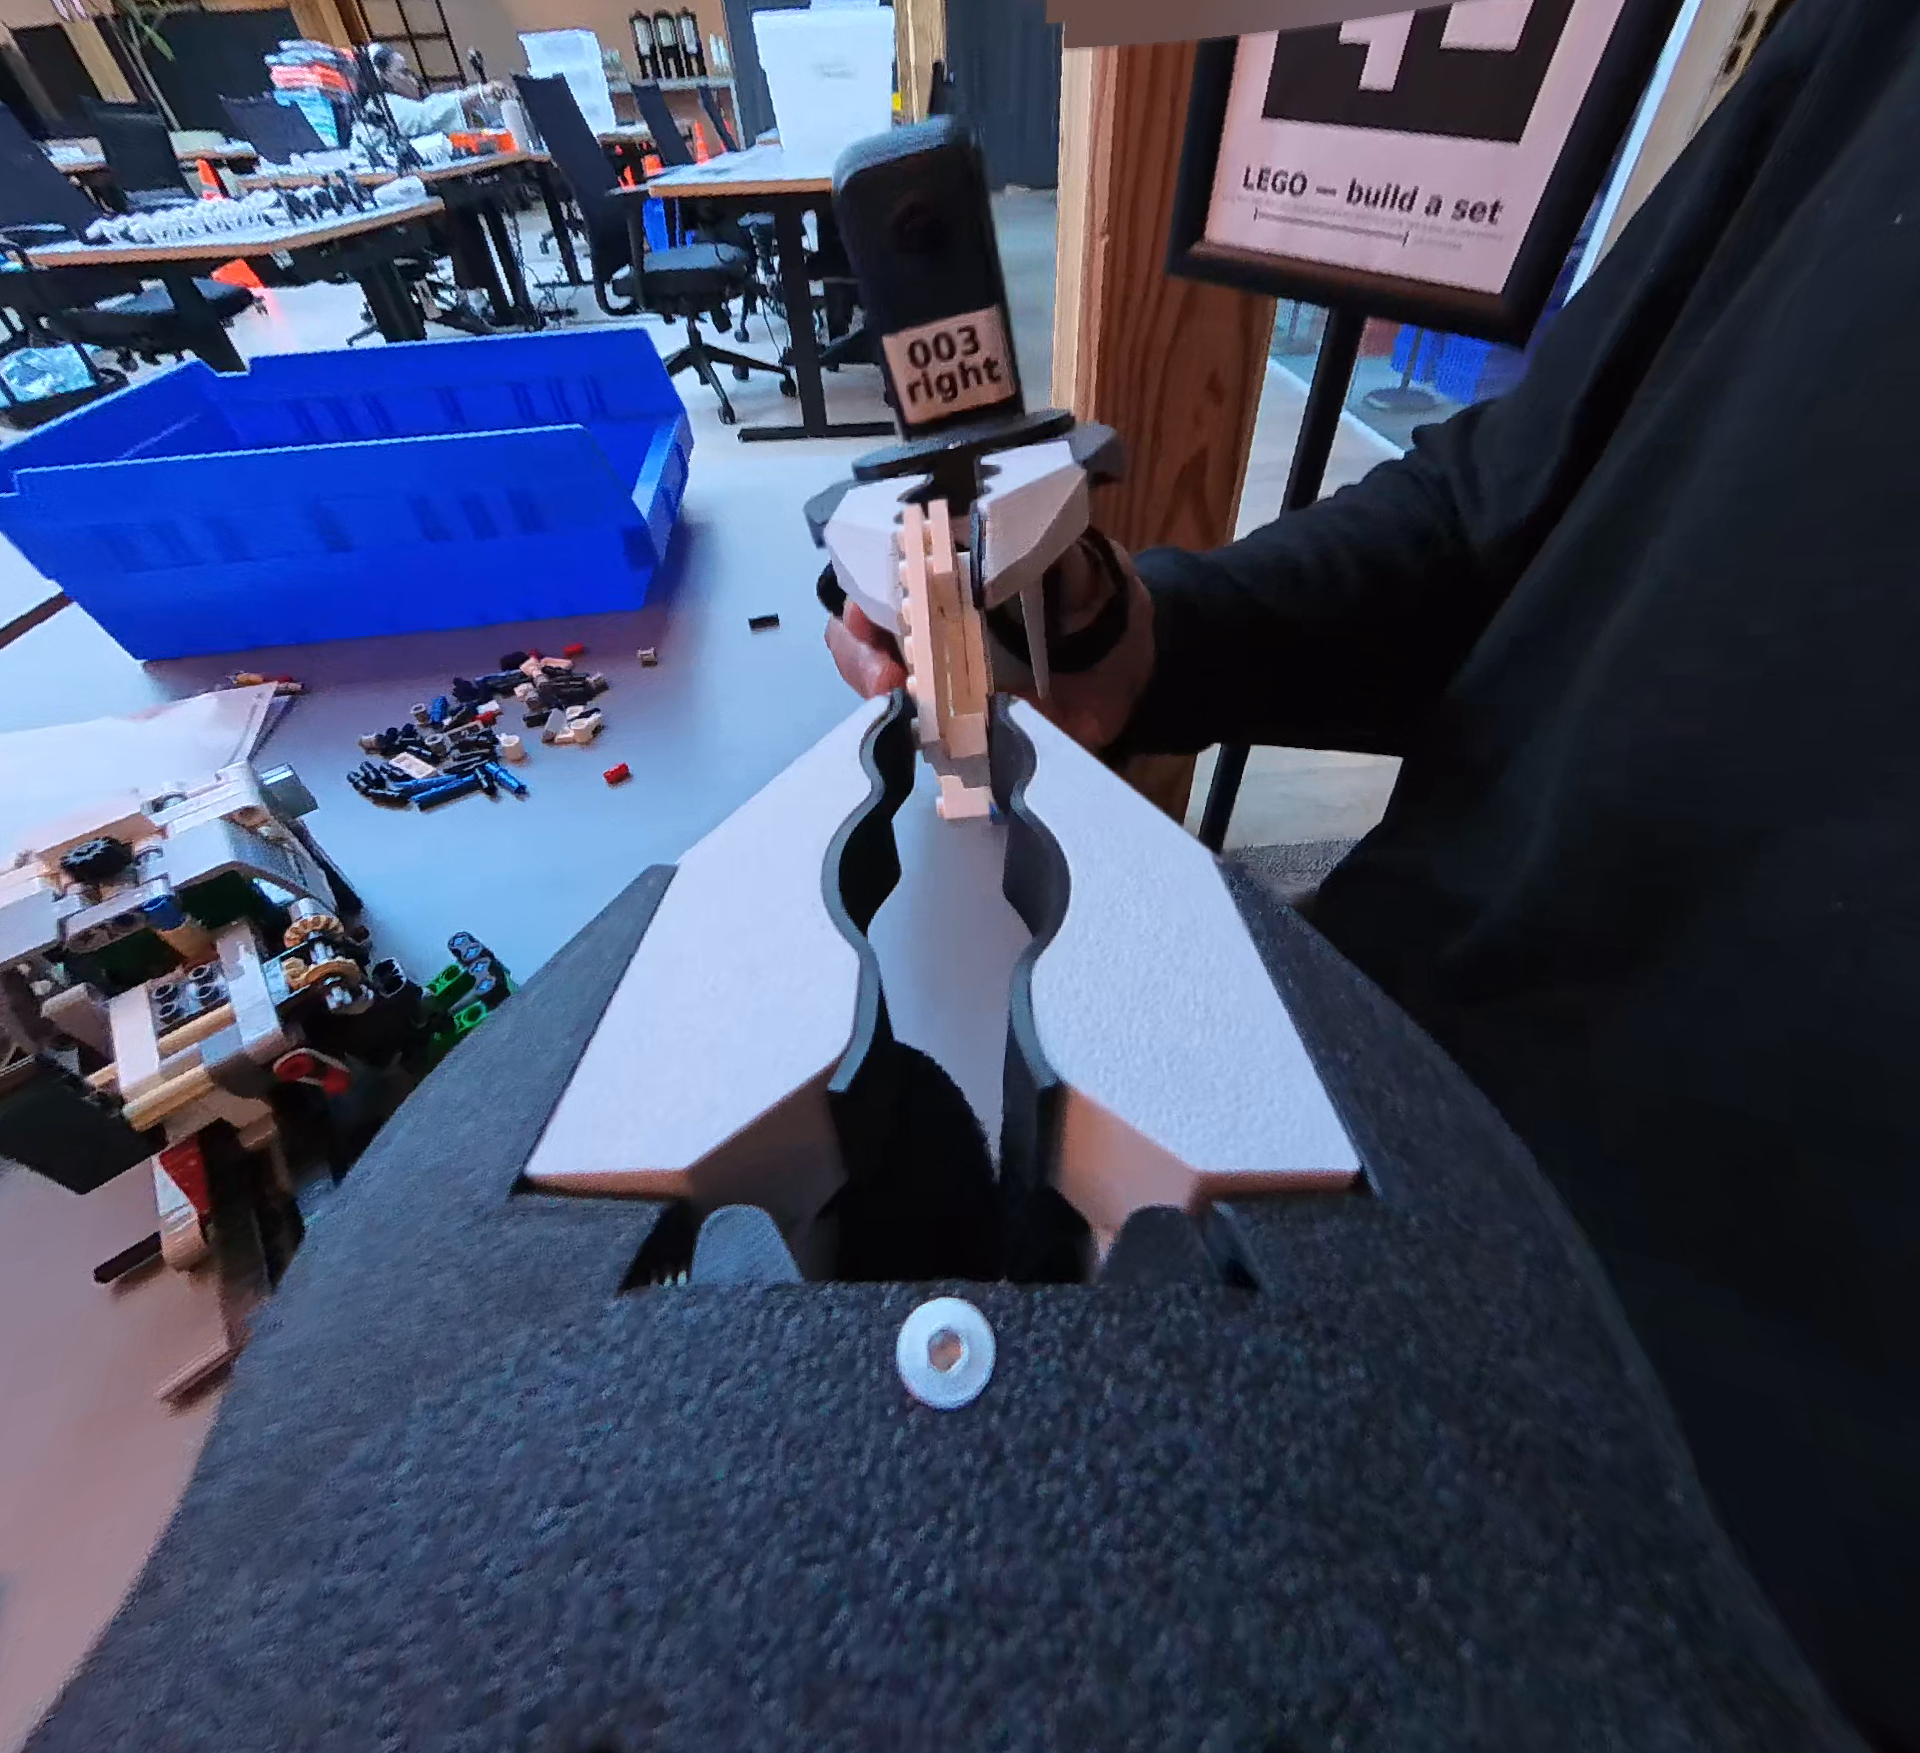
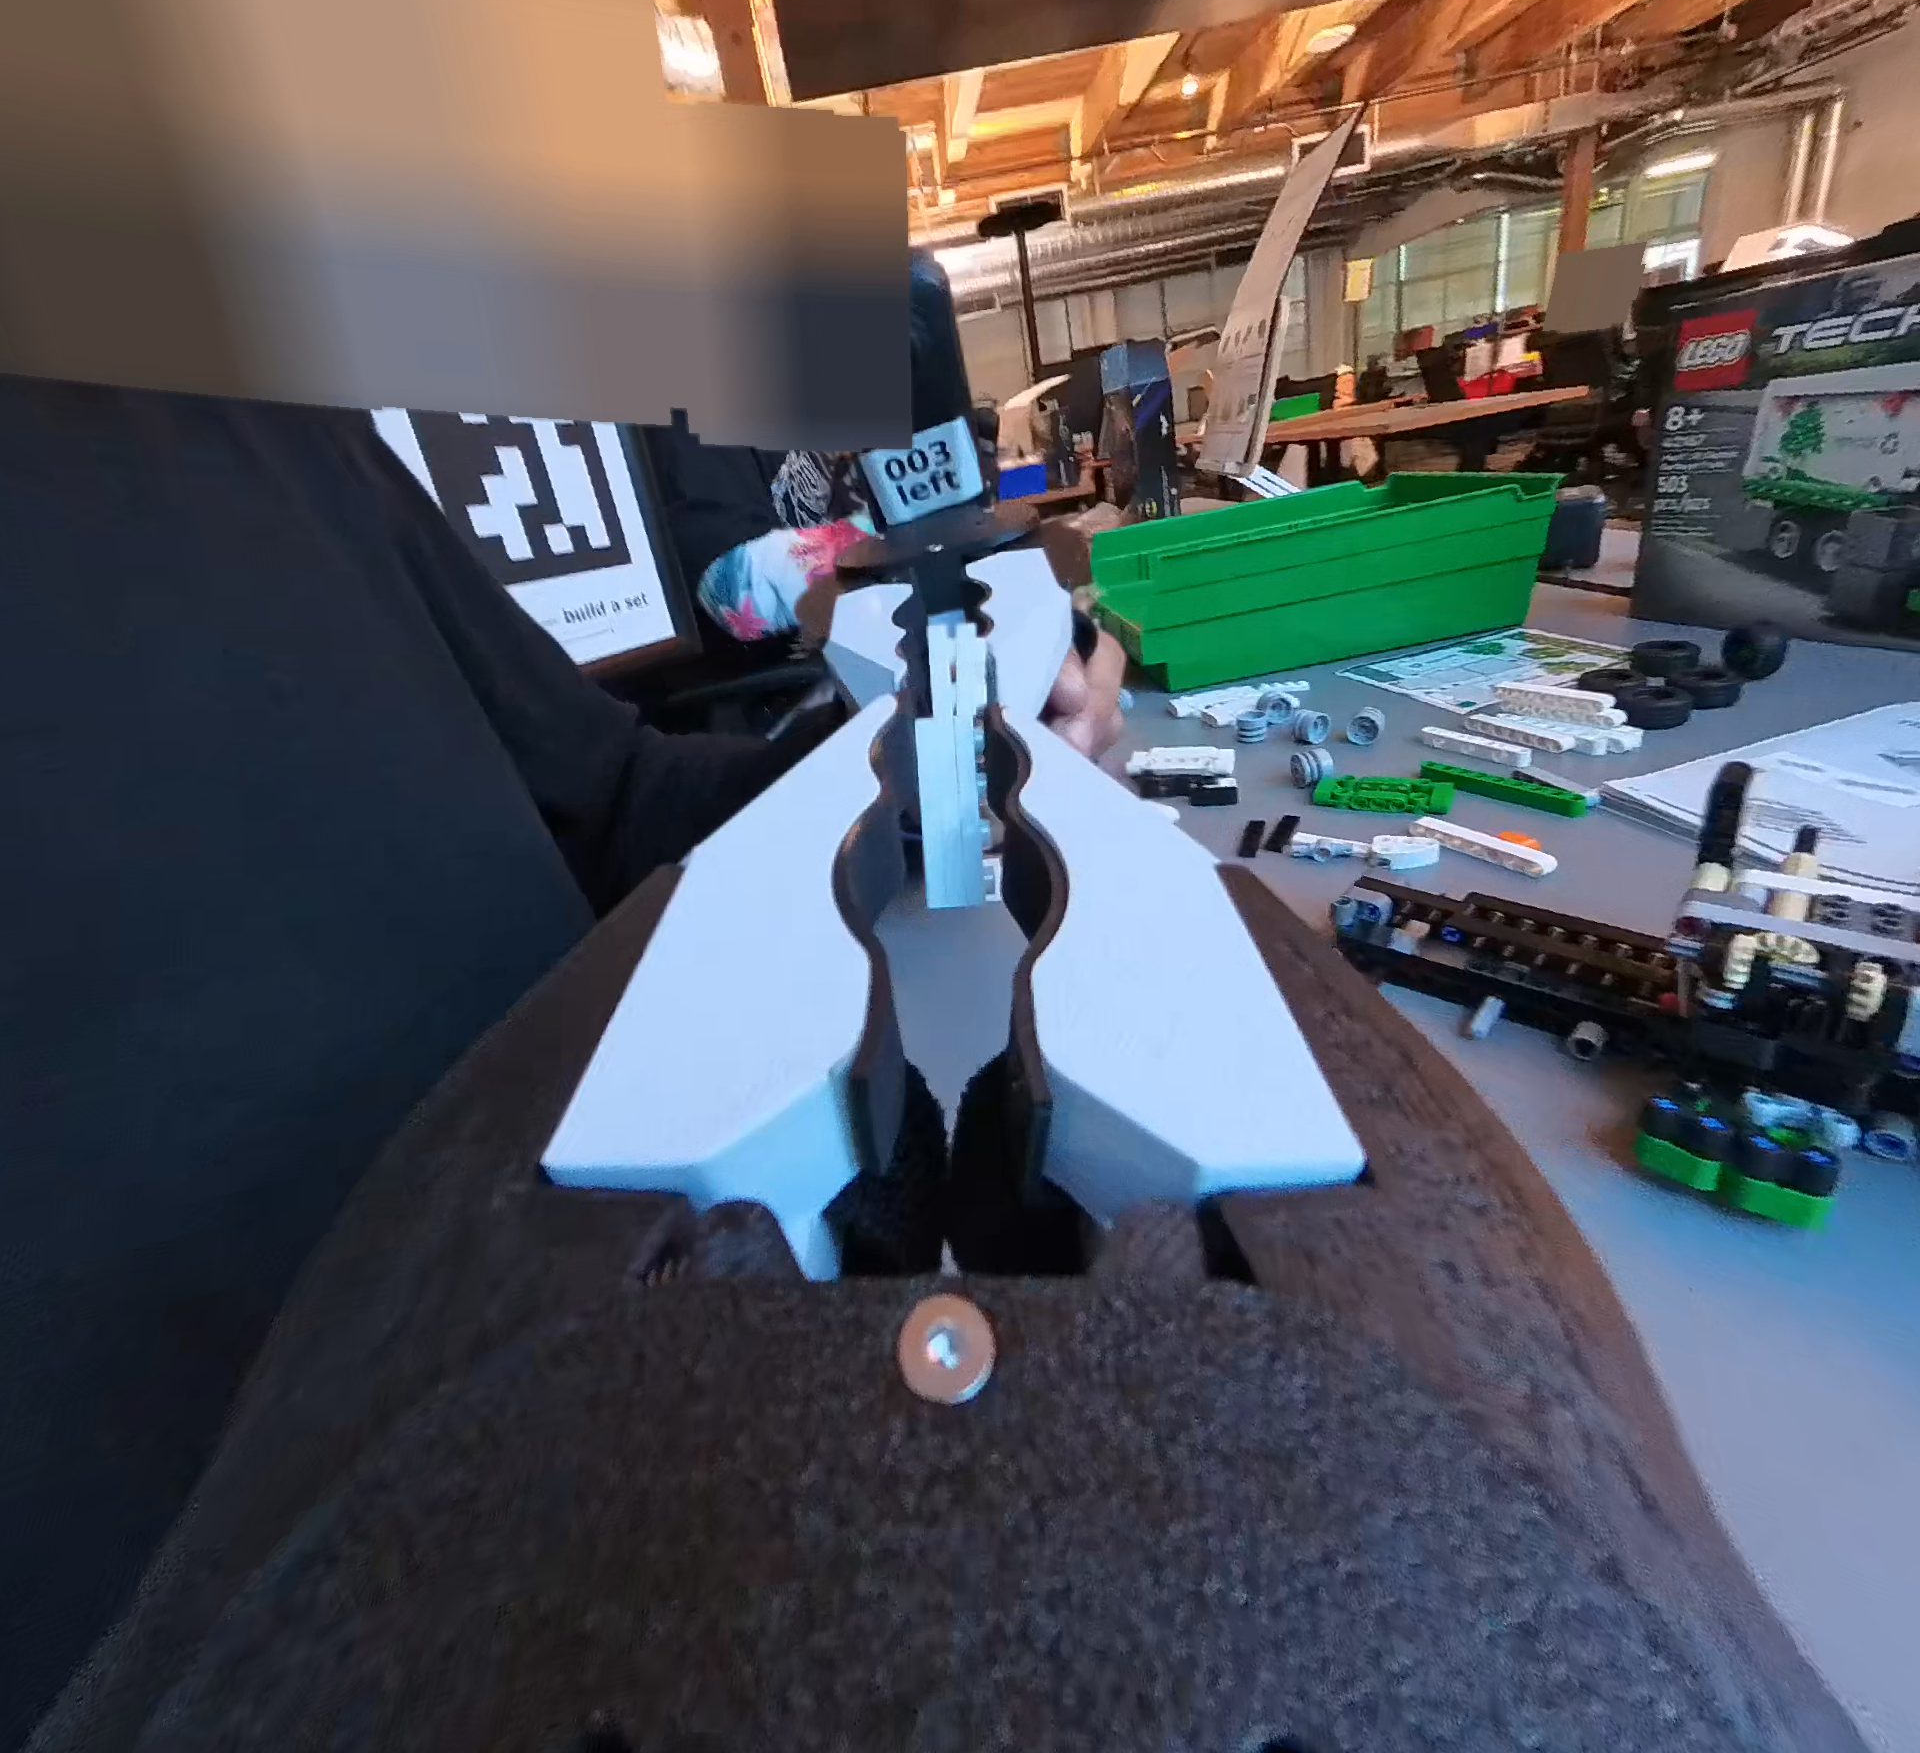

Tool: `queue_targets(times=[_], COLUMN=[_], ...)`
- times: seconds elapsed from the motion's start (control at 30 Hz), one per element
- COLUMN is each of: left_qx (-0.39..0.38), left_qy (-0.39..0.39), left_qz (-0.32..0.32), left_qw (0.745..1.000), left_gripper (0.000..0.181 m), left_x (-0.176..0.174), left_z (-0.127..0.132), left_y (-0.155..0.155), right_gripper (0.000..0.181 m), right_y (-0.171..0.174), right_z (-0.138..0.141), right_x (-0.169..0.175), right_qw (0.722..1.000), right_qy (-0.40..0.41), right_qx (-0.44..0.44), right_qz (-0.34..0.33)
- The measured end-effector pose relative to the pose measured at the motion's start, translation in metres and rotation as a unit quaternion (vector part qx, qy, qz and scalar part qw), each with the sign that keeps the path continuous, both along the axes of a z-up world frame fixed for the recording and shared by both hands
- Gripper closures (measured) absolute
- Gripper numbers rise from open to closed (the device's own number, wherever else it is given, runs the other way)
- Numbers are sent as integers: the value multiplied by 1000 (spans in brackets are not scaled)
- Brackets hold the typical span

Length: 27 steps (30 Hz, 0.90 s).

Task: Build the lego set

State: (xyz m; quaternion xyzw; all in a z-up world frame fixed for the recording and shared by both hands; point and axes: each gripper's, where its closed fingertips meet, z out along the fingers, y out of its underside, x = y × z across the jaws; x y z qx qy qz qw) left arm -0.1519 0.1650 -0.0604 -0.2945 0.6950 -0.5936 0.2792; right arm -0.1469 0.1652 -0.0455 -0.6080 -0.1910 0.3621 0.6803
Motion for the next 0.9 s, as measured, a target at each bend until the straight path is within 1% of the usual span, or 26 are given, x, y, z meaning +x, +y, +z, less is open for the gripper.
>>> queue_targets(times=[0.23, 0.37, 0.5, 0.6, 0.8, 0.9], left_qx=[-53, -73, -55, -38, -29, -30], left_qy=[4, 19, 51, 68, 86, 91], left_qz=[-7, -18, -20, -20, -20, -18], left_qw=[999, 997, 997, 997, 996, 995], left_gripper=[168, 171, 171, 170, 170, 171], left_x=[-2, -3, -3, -3, -4, -3], left_z=[3, 0, -9, -14, -19, -21], left_y=[4, 3, 7, 9, 12, 14], right_gripper=[170, 170, 170, 170, 169, 168], right_y=[5, 6, 9, 9, 11, 11], right_z=[5, 4, -6, -13, -19, -20], right_x=[1, 0, -1, 0, -1, 1], right_qw=[999, 999, 999, 997, 995, 995], right_qy=[49, 42, 11, -4, 0, 16], right_qx=[-5, -5, -34, -66, -83, -88], right_qz=[3, 3, 11, 33, 46, 54])
